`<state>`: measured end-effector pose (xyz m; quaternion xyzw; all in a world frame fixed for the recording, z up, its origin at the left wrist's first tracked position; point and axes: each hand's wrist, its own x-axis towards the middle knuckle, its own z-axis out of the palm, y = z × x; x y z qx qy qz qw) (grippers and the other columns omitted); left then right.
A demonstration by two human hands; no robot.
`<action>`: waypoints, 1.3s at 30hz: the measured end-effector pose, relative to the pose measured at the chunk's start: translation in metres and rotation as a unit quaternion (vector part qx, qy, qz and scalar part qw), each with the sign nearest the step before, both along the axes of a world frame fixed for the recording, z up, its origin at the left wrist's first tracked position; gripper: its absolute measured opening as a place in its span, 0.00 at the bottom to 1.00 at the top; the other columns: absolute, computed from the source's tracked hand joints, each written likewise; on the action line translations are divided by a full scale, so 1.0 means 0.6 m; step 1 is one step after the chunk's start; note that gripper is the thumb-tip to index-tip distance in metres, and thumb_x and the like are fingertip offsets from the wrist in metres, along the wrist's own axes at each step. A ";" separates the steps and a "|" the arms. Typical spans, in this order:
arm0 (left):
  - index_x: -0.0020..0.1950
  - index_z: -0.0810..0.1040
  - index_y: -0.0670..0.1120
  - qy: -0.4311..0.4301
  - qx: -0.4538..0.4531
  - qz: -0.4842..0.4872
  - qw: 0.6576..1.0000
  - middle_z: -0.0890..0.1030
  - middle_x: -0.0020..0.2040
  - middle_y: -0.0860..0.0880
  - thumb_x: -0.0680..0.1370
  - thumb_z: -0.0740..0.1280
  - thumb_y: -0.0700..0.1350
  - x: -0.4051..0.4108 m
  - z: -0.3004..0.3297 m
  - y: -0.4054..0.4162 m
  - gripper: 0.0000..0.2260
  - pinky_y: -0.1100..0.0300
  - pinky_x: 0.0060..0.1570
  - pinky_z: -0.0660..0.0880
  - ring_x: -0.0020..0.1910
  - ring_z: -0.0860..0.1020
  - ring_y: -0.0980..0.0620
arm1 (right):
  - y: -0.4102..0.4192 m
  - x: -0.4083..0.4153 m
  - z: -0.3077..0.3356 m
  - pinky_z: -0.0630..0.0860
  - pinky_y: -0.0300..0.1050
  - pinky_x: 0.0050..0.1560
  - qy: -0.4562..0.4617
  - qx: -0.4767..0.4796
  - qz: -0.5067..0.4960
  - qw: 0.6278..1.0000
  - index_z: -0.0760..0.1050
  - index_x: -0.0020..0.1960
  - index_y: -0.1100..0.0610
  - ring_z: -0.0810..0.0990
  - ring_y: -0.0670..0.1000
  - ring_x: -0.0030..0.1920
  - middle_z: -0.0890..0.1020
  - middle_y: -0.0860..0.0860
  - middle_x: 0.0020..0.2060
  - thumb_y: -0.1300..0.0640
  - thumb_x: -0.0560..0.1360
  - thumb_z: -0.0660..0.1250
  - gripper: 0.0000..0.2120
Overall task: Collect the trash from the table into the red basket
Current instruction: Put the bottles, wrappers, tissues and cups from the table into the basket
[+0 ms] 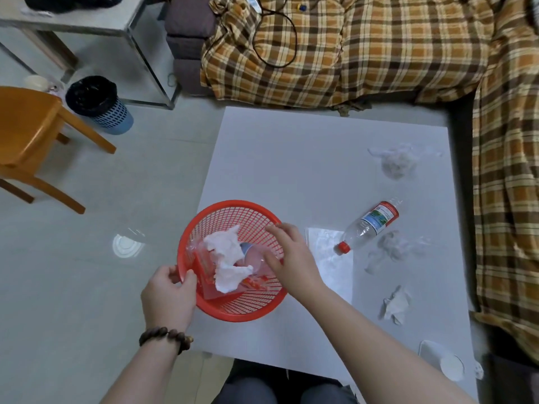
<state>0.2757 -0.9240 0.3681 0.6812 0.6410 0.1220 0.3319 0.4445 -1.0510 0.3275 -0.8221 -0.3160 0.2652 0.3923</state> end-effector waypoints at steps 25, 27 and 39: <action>0.40 0.78 0.52 0.026 0.009 0.042 0.999 0.83 0.38 0.53 0.73 0.72 0.48 -0.058 -0.064 0.022 0.05 0.44 0.43 0.81 0.35 0.83 0.47 | -0.005 0.095 -0.300 0.69 0.47 0.39 0.003 -0.309 -0.144 0.940 0.72 0.46 0.60 0.75 0.58 0.46 0.76 0.56 0.46 0.68 0.72 0.53 0.10; 0.37 0.76 0.52 0.019 0.007 0.033 0.999 0.82 0.38 0.54 0.73 0.72 0.47 -0.051 -0.059 0.021 0.07 0.45 0.46 0.80 0.39 0.83 0.45 | -0.007 0.092 -0.266 0.68 0.44 0.36 0.037 -0.240 -0.190 0.951 0.72 0.43 0.58 0.76 0.56 0.42 0.78 0.54 0.43 0.65 0.73 0.56 0.07; 0.42 0.78 0.43 -0.044 -0.003 -0.055 0.998 0.80 0.38 0.49 0.74 0.71 0.41 0.006 0.008 0.000 0.03 0.60 0.38 0.71 0.41 0.79 0.48 | 0.052 -0.045 0.027 0.70 0.47 0.39 -0.046 0.001 -0.030 0.998 0.74 0.42 0.58 0.73 0.51 0.41 0.77 0.50 0.39 0.62 0.73 0.65 0.02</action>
